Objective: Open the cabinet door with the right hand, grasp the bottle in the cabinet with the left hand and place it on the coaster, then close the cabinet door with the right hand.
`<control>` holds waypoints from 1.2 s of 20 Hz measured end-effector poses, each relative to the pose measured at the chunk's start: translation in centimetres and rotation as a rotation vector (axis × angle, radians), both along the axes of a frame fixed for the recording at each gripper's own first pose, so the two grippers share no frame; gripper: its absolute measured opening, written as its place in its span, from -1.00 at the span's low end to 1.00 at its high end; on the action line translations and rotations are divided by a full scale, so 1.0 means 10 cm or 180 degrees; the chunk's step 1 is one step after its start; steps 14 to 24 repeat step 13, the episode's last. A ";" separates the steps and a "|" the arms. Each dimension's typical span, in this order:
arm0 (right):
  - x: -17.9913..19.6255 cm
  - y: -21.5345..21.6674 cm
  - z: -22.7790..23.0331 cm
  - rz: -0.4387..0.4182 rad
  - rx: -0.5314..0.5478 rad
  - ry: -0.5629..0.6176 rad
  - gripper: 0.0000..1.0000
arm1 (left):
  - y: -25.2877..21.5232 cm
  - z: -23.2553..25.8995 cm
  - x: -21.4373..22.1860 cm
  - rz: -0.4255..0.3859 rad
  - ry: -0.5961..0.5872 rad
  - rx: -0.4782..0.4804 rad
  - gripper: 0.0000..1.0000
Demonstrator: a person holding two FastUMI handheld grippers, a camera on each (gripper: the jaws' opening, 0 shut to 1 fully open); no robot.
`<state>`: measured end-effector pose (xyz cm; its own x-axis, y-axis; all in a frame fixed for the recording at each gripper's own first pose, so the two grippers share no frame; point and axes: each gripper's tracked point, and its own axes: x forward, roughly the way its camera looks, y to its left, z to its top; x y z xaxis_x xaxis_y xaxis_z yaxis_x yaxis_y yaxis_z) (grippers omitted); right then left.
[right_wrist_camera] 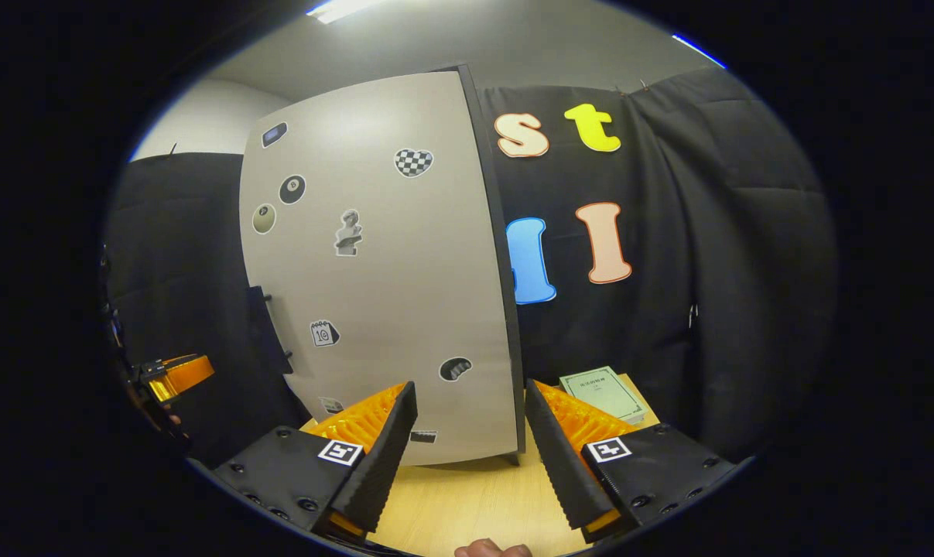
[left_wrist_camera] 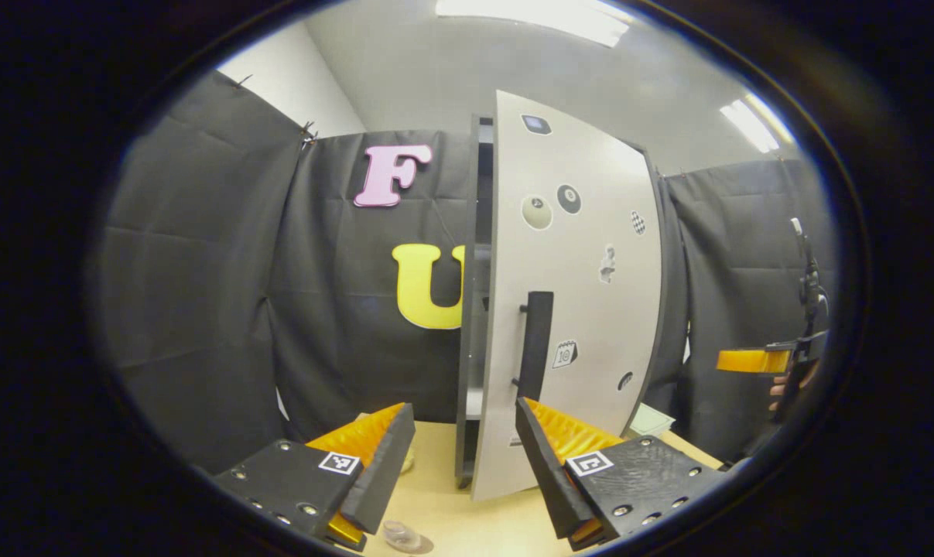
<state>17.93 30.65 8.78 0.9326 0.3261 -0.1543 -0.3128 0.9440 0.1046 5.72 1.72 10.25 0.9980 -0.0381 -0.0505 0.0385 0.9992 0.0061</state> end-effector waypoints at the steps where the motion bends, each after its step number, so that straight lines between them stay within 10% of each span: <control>1: 0.00 0.00 -0.02 0.0003 -0.0012 0.0012 0.80 | 0.01 -0.02 0.09 -0.0025 0.0012 -0.0011 0.58; 9: 0.04 0.22 -0.48 0.0126 -0.0178 0.0159 0.80 | -0.51 -0.08 0.23 -0.0504 -0.0068 -0.0143 0.60; 24: 0.04 0.25 -0.53 0.0203 -0.0070 0.0310 0.80 | -0.67 0.06 0.30 -0.0498 -0.0030 0.0132 0.67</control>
